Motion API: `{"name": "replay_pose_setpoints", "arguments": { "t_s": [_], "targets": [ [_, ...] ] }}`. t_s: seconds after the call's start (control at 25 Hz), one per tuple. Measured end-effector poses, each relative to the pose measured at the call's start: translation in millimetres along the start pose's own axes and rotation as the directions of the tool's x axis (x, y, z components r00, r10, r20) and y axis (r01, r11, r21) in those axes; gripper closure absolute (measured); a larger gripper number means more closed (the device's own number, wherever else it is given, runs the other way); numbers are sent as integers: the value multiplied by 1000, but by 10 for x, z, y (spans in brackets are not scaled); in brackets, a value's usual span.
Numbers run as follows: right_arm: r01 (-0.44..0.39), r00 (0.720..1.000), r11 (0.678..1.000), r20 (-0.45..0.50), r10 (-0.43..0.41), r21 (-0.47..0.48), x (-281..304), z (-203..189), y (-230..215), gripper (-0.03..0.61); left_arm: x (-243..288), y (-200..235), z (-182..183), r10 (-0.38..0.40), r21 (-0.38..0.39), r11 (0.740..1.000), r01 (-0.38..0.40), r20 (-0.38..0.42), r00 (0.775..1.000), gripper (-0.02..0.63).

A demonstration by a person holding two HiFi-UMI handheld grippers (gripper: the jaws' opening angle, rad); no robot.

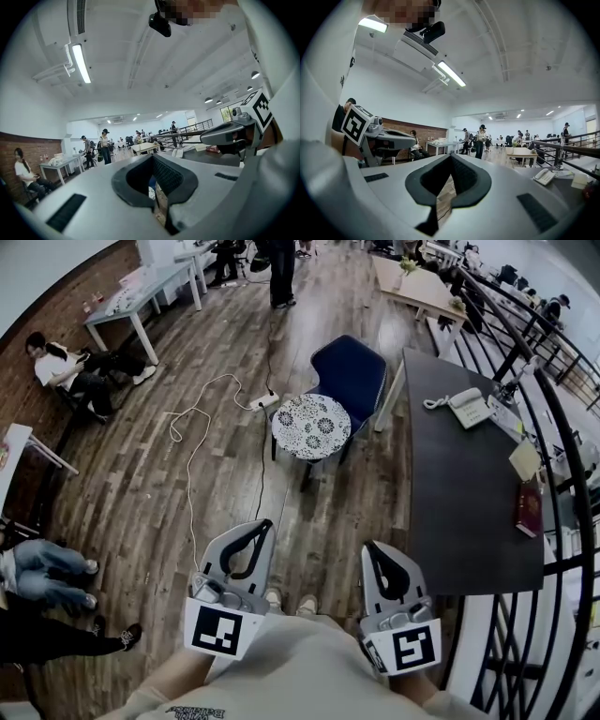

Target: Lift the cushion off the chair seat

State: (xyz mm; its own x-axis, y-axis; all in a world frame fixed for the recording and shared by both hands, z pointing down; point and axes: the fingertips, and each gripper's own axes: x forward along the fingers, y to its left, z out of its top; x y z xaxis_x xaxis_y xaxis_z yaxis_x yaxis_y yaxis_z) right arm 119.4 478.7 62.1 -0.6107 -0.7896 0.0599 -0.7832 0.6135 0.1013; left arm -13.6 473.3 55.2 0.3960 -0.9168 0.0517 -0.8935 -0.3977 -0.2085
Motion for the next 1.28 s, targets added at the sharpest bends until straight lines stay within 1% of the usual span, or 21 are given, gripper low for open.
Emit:
{"name": "replay_pose_setpoints", "arguments": {
  "t_s": [0.08, 0.24, 0.4, 0.64, 0.84, 1.0, 1.16, 1.2, 1.28],
  "targets": [
    [-1, 1000, 1000, 1, 1, 0, -41, -6, -28, 577, 1, -44, 7, 0, 9, 1000, 0, -3, 1000, 609],
    [5, 1000, 1000, 5, -5, 1, -125, -47, -79, 577, -15, -140, 1, 2, -2, 1000, -2, 2, 1000, 609],
    [9, 1000, 1000, 2, -9, 15, -176, -178, -158, 577, 26, -294, -92, -18, 26, 999, 18, -16, 1000, 609],
    [6, 1000, 1000, -3, -6, 7, -67, -240, -231, 577, 161, -244, -136, -9, 7, 1000, 9, -10, 1000, 609],
    [-5, 1000, 1000, -1, 5, -9, 176, -316, -318, 577, 388, -99, -253, -1, 13, 1000, 1, 1, 1000, 609],
    [-3, 1000, 1000, 7, 3, -22, 503, -380, -452, 577, 662, 87, -390, 7, -3, 1000, -7, 11, 1000, 609],
    [2, 1000, 1000, 6, -2, -25, 929, -401, -607, 577, 1019, 359, -460, -4, 34, 999, 4, 17, 1000, 609],
    [-1, 1000, 1000, 2, 1, -27, 1038, -409, -643, 577, 1111, 437, -466, -3, 31, 1000, 2, 21, 1000, 609],
    [-5, 1000, 999, -6, 5, -35, 1260, -419, -705, 577, 1280, 602, -485, 6, -4, 1000, -6, 25, 1000, 609]
  ]
}}
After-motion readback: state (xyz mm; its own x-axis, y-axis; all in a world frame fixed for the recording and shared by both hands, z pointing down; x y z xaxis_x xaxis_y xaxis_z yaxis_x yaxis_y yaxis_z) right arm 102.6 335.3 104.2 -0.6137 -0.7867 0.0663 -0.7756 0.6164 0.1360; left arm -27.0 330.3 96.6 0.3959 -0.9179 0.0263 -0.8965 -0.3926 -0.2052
